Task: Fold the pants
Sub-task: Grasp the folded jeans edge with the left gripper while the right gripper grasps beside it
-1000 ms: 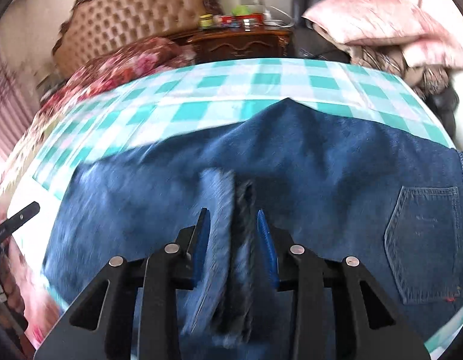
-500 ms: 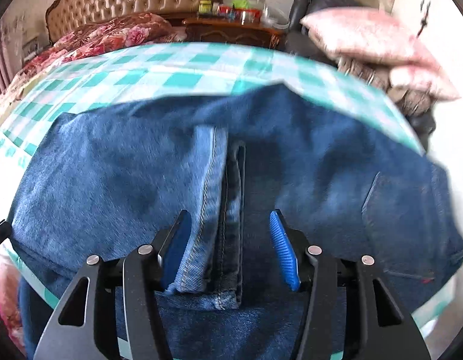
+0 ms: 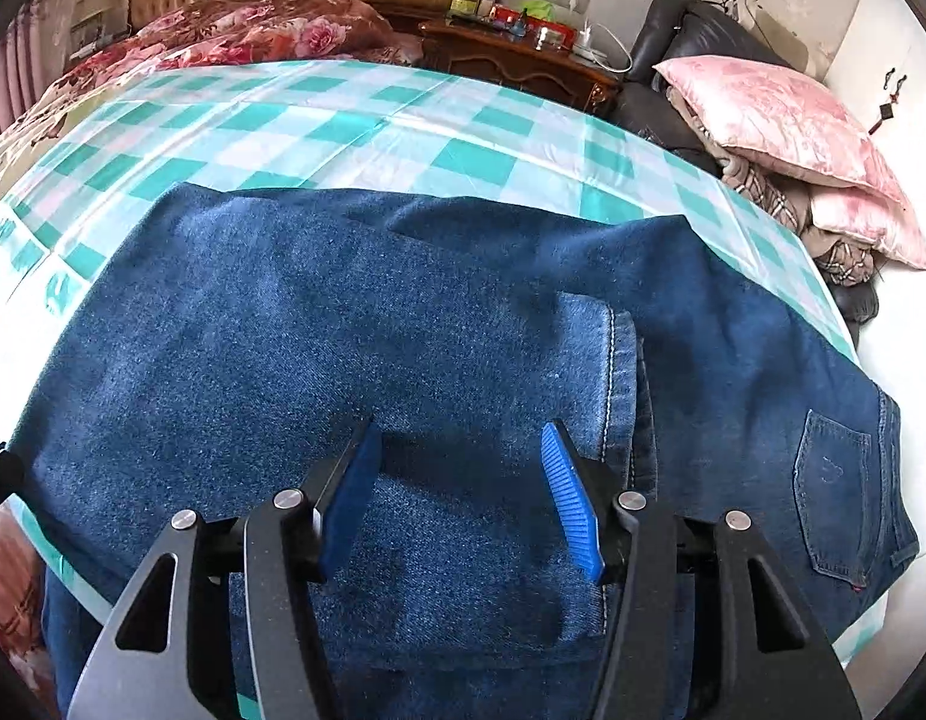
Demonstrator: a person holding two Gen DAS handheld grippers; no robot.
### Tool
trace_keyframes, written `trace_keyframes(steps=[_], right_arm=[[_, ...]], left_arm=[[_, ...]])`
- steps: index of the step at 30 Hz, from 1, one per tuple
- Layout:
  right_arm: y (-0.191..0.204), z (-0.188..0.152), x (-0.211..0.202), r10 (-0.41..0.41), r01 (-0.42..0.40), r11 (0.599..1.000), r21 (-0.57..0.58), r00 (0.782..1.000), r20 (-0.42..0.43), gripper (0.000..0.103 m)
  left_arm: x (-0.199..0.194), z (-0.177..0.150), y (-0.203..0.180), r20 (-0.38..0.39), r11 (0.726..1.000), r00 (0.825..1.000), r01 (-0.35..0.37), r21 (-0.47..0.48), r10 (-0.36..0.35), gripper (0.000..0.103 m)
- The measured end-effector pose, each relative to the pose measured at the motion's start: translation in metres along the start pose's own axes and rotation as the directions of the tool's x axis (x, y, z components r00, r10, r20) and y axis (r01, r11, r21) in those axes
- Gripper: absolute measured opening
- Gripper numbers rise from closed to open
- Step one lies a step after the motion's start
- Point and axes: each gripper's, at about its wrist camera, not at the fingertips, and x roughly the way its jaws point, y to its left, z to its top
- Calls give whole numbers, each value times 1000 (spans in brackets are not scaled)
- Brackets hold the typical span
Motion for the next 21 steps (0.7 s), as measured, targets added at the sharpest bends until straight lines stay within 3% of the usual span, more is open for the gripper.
trace_keyframes(steps=[4,12,15,18,21], right_arm=[[0,0,2,0,0,1000,5,1000,-6,53],[3,-1,1,-14,14,1000,3,1000,-3,53],[3,-1,1,-14,14,1000,3,1000,-4,53],[3,-1,1,-15,15,1000,0,1000,-4,53],[3,-1,1,-14,14,1000,1,1000,-5,53]], left_arm=[[3,1,10,-16,996,999,45,-76,-46,17],[9,1,16,-25,990,997,76,-123,-79,24],[10,2,21,-24,979,993,114,-169,-119,16],[0,5,19,20,969,986,168,-179,-167,13],[5,7,20,3,966,987,158,-203,-161,24]])
